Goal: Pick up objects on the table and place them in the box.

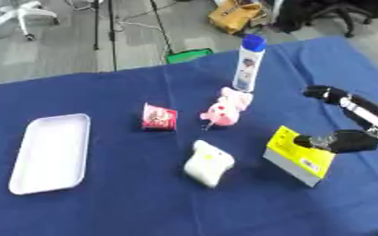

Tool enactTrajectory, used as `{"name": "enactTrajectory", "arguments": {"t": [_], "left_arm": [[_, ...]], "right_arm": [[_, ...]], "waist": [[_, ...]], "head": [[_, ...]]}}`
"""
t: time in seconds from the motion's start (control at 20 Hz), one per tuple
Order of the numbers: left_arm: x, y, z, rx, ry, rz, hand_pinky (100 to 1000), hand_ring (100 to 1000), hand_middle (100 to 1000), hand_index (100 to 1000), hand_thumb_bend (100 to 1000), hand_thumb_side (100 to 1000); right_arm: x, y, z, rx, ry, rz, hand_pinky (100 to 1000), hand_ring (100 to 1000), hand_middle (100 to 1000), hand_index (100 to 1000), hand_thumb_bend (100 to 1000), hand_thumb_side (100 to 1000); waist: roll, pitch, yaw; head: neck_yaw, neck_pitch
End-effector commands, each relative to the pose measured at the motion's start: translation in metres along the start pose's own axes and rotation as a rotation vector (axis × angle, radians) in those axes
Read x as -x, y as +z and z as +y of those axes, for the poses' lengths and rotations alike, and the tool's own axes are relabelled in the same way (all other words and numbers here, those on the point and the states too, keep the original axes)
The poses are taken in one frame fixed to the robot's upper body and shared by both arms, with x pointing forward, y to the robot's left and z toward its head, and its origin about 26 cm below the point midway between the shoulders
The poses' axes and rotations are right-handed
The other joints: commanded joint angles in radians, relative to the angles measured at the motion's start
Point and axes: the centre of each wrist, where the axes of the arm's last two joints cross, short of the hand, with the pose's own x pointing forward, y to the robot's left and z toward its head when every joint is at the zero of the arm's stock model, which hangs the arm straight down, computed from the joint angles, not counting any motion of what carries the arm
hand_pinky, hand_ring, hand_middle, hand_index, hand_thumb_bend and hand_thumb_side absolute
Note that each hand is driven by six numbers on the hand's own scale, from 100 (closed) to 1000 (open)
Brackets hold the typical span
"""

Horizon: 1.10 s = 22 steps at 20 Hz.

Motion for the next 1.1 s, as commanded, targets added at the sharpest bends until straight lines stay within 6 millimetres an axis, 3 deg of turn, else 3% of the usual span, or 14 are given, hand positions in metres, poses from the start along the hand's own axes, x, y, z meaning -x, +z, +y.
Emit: {"name": "enactTrajectory", "arguments": {"t": [0.05, 1.1], "left_arm": [[-0.007, -0.005, 0.004, 0.012, -0.023, -0.029, 737, 767, 834, 856, 608, 755], [-0.007, -0.005, 0.003, 0.02, -0.019, -0.029, 739, 771, 838, 858, 602, 763]], "right_arm": [[0.007, -0.003, -0.004, -0.004, 0.037, 0.037, 989, 1000, 1000, 940, 749, 439], [0.041, -0.002, 0.028, -0.125, 0.002, 0.165, 962, 979, 994, 937, 736, 454]], "waist": [[-0.013, -0.017, 0.002], [-0.007, -0.019, 0.002]], "head": [[-0.005, 0.009], [-0.008, 0.006]]}}
